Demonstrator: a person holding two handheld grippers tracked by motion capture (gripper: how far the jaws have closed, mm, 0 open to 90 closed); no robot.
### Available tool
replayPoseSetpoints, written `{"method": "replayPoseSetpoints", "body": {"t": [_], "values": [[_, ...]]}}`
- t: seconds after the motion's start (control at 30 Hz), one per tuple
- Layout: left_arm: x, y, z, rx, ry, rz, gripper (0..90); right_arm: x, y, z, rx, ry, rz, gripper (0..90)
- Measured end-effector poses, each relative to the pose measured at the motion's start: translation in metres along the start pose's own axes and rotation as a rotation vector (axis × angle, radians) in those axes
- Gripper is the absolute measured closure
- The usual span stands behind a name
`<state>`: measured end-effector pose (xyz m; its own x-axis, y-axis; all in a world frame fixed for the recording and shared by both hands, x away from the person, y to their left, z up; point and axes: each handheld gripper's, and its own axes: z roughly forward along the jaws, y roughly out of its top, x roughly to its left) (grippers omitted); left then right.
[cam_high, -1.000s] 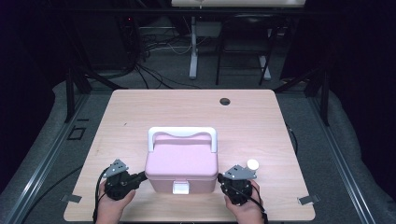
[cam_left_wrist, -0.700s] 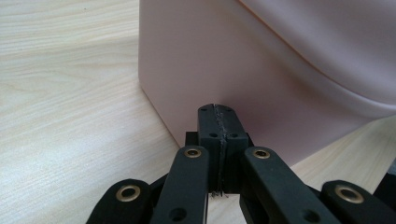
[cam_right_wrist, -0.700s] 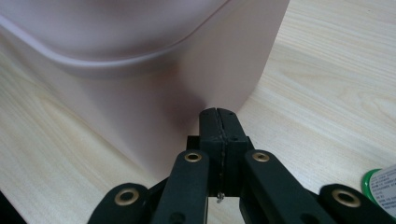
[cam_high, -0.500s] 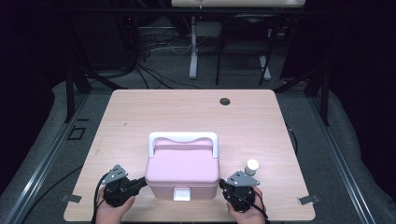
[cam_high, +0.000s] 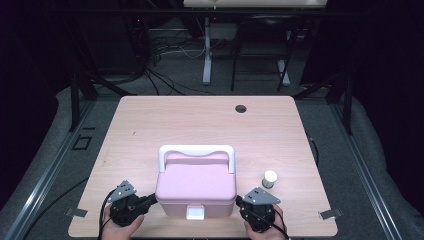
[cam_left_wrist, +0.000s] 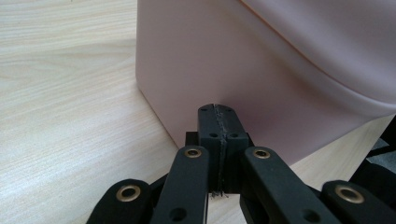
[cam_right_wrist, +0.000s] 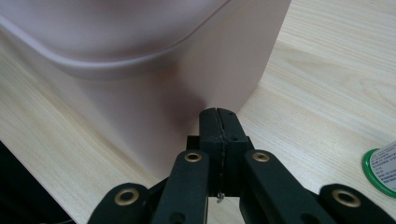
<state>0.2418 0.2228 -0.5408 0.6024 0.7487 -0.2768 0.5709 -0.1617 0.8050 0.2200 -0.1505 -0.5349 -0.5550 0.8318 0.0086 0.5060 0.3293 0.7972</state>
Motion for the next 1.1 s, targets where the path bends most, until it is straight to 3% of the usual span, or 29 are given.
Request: {"method": "replayPoseSetpoints", "body": {"t": [0.27,0.43,0.63,0.83,1.1], "values": [[0.006,0.000,0.000,-0.026,-0.011,-0.008,85.8,-0.007,-0.003,0.001,-0.027,0.033,0.022,85.5],[0.008,0.001,-0.004,-0.027,-0.003,0.005,81.7,-0.008,-0.003,-0.001,-0.030,0.026,0.008,83.3],[0.012,0.005,-0.012,-0.058,-0.004,-0.008,76.3,-0.017,0.000,-0.008,-0.053,0.029,0.013,78.6],[0.014,0.009,-0.016,-0.049,-0.004,-0.001,72.3,-0.021,0.004,-0.013,-0.052,0.052,0.010,69.7],[0.016,0.019,-0.026,-0.045,-0.016,0.010,67.2,-0.028,0.016,-0.025,-0.060,0.062,0.017,68.1]]}}
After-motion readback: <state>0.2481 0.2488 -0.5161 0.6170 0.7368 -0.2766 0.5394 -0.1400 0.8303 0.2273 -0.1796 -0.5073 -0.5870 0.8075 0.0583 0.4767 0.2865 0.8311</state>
